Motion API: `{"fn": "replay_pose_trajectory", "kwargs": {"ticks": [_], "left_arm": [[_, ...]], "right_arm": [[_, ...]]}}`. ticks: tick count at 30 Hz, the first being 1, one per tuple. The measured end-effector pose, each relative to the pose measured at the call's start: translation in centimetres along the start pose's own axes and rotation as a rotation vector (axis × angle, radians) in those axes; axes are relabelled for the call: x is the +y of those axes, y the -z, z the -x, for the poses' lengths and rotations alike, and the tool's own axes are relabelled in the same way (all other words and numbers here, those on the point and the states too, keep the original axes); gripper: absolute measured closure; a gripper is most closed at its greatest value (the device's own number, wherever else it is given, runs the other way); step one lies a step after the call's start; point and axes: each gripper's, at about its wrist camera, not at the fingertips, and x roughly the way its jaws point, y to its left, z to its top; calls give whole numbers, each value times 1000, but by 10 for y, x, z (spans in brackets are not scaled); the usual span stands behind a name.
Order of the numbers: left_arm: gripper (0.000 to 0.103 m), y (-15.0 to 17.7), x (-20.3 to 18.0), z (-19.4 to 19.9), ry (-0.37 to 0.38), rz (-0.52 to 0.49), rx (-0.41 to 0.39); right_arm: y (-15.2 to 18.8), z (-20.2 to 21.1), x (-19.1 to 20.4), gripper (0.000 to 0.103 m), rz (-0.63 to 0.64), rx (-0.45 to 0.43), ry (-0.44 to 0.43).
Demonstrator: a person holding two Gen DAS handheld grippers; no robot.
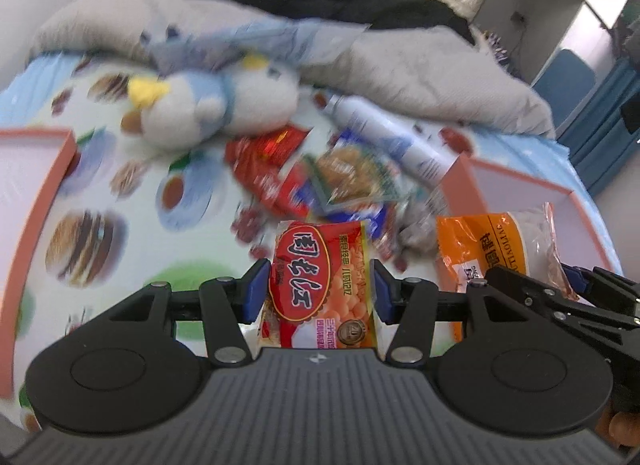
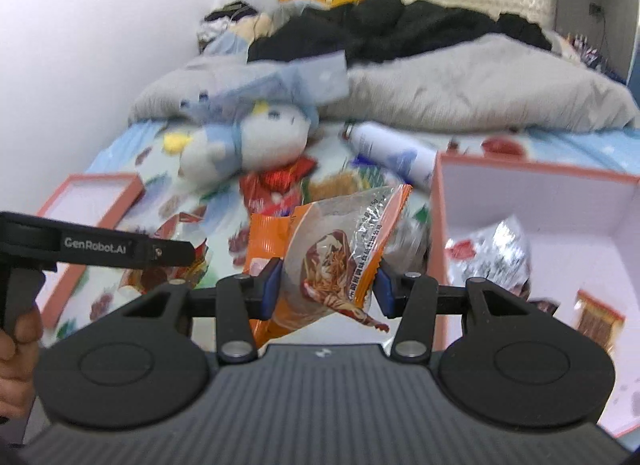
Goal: Organize snacks
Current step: 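Lift both held packets and carry them toward the deep pink box, then open left gripper over the box while right gripper releases the orange packet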
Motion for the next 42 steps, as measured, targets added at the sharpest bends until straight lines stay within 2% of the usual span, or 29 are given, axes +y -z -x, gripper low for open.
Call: {"fn": "replay_pose_trajectory", "kwargs": {"ticks": [6,16,22,33,39,42], "left_arm": [[45,-29,-30,21,42,-38,-55],[45,-65,-78,47,112,-100,-140],[45,-79,-103,52,138,-124,-155],[44,-78,-169,27,216,-199,-112],[44,-63,-210,-4,234,-258,-46],[44,-54,-227,-26,230,-282,-2]], "right_arm": [[-25,25,-16,53,-34,-73,9],[-61,63,-39,53,-9,-198,83],[-66,82,-60,53,-13,-237,142],[-48,85,-106,53,-59,-198,236],[-17,71,-140,53,-86,-122,326],[3,63,-160,53,-128,-89,337]]}}
